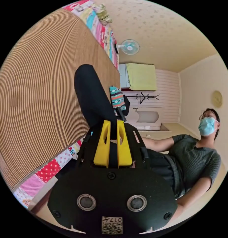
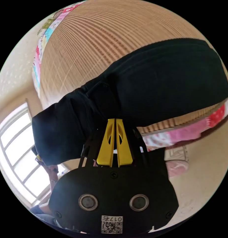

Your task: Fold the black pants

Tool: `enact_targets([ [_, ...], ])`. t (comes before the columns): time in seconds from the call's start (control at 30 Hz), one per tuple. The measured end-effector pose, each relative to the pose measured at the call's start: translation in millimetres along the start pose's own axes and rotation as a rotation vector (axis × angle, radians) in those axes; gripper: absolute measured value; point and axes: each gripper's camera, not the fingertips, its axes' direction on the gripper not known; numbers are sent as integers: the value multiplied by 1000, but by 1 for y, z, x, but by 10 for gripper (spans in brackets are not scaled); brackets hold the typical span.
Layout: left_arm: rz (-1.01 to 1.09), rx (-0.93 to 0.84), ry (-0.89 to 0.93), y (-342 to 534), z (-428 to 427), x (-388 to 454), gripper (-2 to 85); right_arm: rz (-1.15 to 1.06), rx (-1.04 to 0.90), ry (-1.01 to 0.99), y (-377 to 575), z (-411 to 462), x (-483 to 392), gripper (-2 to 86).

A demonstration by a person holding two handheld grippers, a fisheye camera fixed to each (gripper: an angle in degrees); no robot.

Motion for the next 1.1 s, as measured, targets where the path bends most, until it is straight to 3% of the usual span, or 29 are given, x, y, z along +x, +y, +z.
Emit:
enact_targets([
  [0.2, 328, -78, -216, -43, 20, 113, 48, -326, -181, -385, -22, 18, -48, 5],
  [0.3, 395, -179, -234, -72, 86, 130, 55, -299, -161, -429, -32, -7, -20, 5],
  [0.43, 299, -232, -72, -102, 165, 108, 73, -182, -114, -409, -43, -55, 57, 4],
  [0.53, 268, -132, 53, -111, 176, 88, 45, -96, -73, -387, -42, -92, 117, 4],
  [0.63, 99, -42, -181, -107, 158, 51, 80, -36, -39, -390, -35, -120, 168, 5],
  [0.7, -86, 37, -467, -91, 136, 15, 148, -4, -26, -405, -31, -130, 192, 6],
  [0.77, -205, 48, -573, -79, 127, -15, 164, 29, -11, -437, -26, -135, 211, 8],
  [0.93, -455, -35, -341, -54, 147, -91, 182, 45, 60, -715, -24, -131, 233, 20],
  [1.03, -575, -56, -316, -45, 168, -111, 153, 71, 97, -894, -28, -121, 240, 53],
  [1.1, -702, -106, -163, -44, 177, -124, 95, 102, 101, -972, -32, -113, 245, 112],
])
